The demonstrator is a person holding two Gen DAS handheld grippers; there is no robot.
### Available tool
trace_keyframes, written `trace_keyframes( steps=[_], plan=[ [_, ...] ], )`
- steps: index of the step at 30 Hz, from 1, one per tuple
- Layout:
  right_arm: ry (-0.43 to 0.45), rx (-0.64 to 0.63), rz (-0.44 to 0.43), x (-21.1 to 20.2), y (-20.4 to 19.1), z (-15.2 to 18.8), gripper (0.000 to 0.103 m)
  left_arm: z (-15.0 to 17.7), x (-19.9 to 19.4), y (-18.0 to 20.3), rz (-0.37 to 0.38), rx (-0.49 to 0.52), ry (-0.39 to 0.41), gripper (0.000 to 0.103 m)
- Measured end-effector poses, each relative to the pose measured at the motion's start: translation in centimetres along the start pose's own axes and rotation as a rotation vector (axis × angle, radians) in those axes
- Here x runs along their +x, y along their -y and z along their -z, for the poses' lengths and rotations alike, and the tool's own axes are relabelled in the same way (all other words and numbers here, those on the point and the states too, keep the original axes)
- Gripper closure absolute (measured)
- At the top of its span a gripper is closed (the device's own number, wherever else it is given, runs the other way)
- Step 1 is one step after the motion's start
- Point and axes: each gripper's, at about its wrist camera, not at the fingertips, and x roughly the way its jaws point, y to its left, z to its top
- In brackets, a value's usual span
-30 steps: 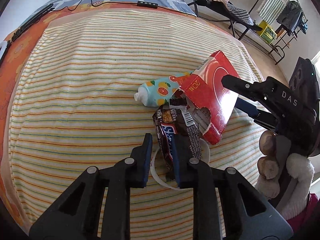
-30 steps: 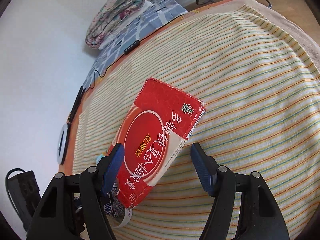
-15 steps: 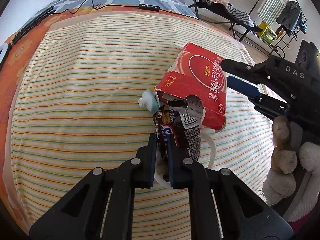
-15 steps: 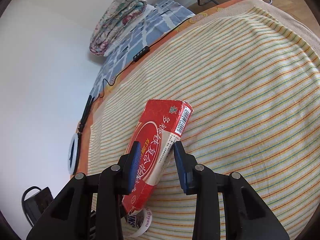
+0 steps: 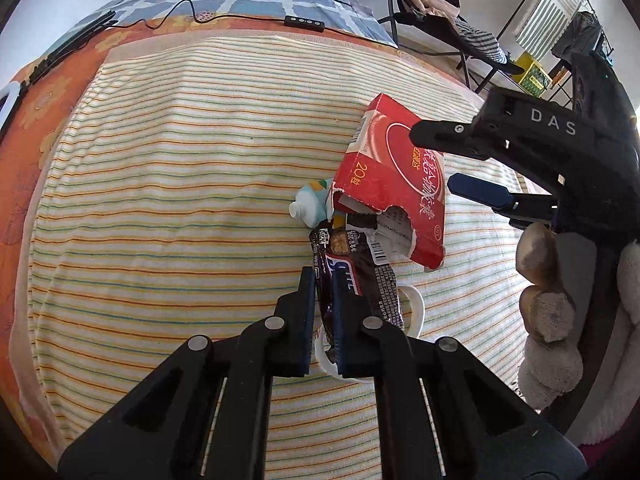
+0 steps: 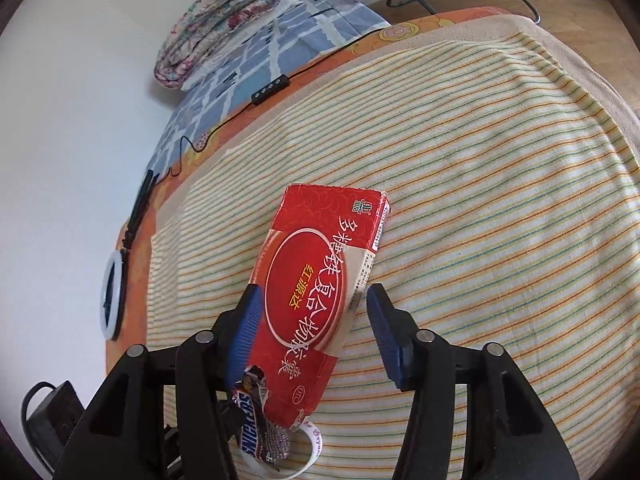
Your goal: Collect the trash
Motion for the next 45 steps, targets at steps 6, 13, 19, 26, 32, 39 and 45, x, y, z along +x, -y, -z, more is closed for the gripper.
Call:
trace_keyframes(
  steps=[6, 13, 19, 26, 32, 39, 45],
  plan=[
    [-0.051, -0.049, 0.105, 1.8, -2.6, -0.9, 0.027, 0.1, -0.1, -0.7, 0.003, -0.016, -0.001, 0.097],
    [-0.089, -0.03, 0.192, 4.8, -3.0, -1.8, 0.022, 0.1, -0.5, -0.8, 0.016, -0.015, 0.003, 0.098],
    [-0.071, -0.034, 0.223, 5.6, -3.5, -2.3, 0.017, 0.4, -1.1, -1.8, 0.013, -0.031, 0.009, 0.098],
    [-0.057, -0.132, 0.247, 5.5, -4.3, -1.6, 0.022, 0.7, -1.7, -2.9, 0.006, -0.041, 0.012, 0.098],
    [-0.041, -0.119, 0.237, 4.5, -3.5, -1.7, 0.039, 0.3, -1.5, -3.8, 0.093, -0.128, -0.014, 0.075],
    [-0.037, -0.119, 0.189, 4.0, -3.2, -1.8, 0.046, -1.2, 0.2, -3.0, 0.143, -0.169, -0.015, 0.053],
    [-0.023, -0.168, 0.158, 2.3, -3.2, -2.2, 0.083, -2.3, 2.0, -1.9, 0.129, -0.15, -0.025, 0.053]
  ],
)
